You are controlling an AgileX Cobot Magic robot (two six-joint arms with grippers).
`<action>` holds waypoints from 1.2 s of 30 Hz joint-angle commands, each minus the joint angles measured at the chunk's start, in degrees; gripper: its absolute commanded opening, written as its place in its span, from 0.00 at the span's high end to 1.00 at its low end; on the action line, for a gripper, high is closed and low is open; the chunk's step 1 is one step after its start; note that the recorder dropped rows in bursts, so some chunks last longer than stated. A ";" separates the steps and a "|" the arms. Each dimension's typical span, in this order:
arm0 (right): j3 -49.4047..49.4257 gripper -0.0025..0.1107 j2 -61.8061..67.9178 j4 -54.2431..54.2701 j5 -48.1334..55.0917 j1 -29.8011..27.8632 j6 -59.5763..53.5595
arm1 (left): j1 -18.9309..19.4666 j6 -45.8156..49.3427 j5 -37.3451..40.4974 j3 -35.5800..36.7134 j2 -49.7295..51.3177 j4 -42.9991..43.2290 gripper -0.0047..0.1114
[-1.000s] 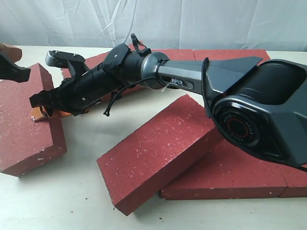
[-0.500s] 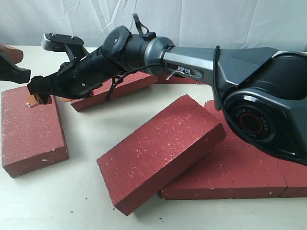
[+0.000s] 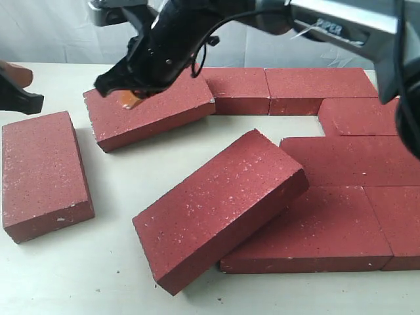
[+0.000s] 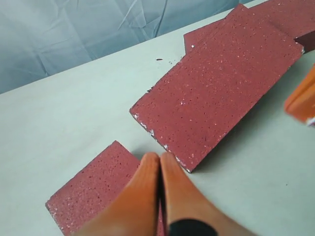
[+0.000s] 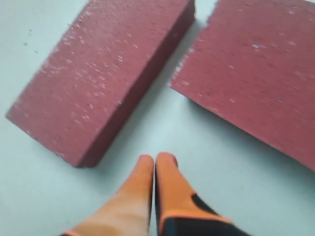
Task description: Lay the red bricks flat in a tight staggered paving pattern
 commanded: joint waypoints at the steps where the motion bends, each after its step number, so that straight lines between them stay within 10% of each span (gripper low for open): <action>1: 0.46 0.98 -2.53 -8.38 5.10 -4.42 2.92 | -0.09 -0.17 -1.79 0.23 3.11 -0.71 0.96; 14: 7.13 0.98 -3.65 -25.19 -6.47 -12.59 10.16 | -0.09 -0.17 -10.93 -3.07 18.85 -3.20 0.96; 29: 11.40 0.98 -13.95 -29.93 8.55 -22.25 10.55 | -0.20 6.91 30.09 -9.90 18.48 -2.54 0.96; 36: 29.13 0.98 -25.50 -26.00 -0.03 -22.47 14.09 | -7.51 15.11 40.97 -7.48 18.48 3.33 0.96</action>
